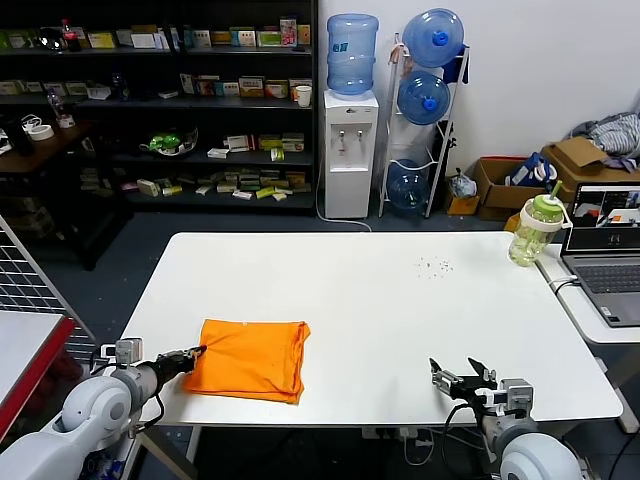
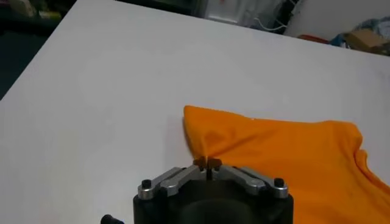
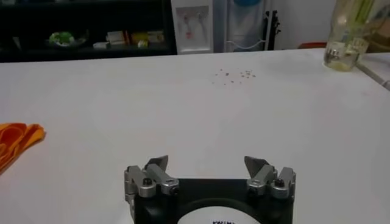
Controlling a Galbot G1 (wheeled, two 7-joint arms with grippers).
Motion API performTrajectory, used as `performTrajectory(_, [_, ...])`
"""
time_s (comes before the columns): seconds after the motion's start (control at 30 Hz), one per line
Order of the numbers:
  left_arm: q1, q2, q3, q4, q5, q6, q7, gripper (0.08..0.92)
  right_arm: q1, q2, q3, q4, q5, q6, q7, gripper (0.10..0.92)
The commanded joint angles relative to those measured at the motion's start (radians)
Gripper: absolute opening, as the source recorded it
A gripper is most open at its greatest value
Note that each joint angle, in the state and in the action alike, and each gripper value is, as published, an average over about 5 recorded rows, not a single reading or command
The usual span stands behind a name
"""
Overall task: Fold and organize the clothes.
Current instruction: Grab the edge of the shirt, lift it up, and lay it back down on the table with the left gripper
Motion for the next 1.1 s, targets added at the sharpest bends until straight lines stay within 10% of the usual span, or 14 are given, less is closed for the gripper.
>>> performTrajectory(0.03, [0.014, 0.006, -0.032, -0.072, -0.017, 0.022, -0.067, 0.100, 0.003, 0.001, 0.001, -0.004, 0.000, 0.003, 0.001, 0.823])
performTrajectory(0.6, [0.104, 0.225, -0.270, -0.358, -0.105, 0.105, -0.382, 0.100, 0.035, -0.003, -0.017, -0.020, -0.003, 0.023, -0.012, 0.823])
performTrajectory(1.1, [0.150, 0.364, -0.376, -0.170, -0.115, 0.094, -0.363, 0.100, 0.020, -0.017, 0.011, -0.005, -0.006, 0.041, -0.024, 0.823])
